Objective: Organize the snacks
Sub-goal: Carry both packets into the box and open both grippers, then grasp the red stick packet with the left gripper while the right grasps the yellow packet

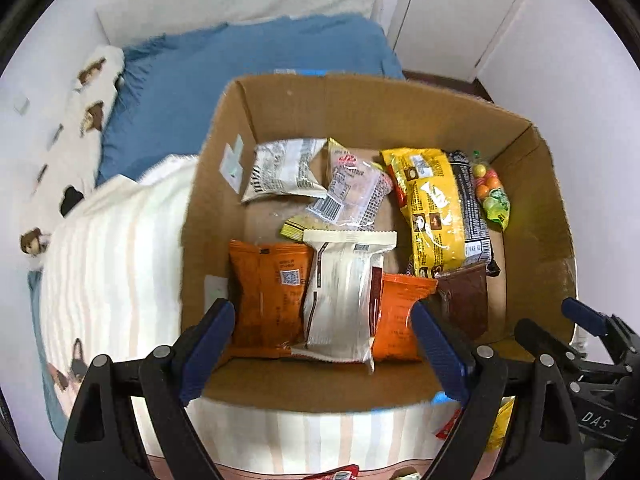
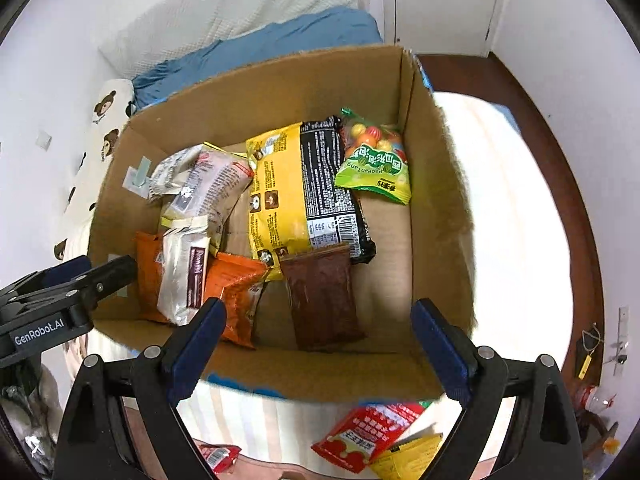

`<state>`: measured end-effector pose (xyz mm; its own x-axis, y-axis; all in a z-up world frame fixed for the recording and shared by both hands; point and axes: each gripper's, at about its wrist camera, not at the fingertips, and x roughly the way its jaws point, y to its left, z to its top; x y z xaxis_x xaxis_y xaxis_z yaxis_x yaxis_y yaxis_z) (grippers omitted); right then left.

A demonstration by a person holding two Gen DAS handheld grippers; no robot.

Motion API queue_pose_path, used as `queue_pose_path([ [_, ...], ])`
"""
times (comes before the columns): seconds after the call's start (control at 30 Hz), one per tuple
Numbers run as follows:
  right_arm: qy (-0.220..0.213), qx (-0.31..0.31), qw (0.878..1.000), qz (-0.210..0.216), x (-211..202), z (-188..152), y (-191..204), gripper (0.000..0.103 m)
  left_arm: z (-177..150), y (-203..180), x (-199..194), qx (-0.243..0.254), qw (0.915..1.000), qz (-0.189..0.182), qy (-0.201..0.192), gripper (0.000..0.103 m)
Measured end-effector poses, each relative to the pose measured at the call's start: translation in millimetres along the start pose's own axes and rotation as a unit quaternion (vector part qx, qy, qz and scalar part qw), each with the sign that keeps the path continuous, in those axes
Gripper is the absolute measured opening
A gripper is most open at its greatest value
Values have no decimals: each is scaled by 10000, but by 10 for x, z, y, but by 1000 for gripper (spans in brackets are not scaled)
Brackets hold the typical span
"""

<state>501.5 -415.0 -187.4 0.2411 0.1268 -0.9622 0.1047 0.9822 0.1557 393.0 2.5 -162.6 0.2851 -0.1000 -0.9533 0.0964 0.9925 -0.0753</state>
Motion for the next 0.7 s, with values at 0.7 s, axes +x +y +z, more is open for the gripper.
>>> queue_pose_path([
  [0.7, -837, 23, 9940, 698, -951, -866, -88, 76, -902, -357, -1080, 82, 9898, 69, -1418, 91],
])
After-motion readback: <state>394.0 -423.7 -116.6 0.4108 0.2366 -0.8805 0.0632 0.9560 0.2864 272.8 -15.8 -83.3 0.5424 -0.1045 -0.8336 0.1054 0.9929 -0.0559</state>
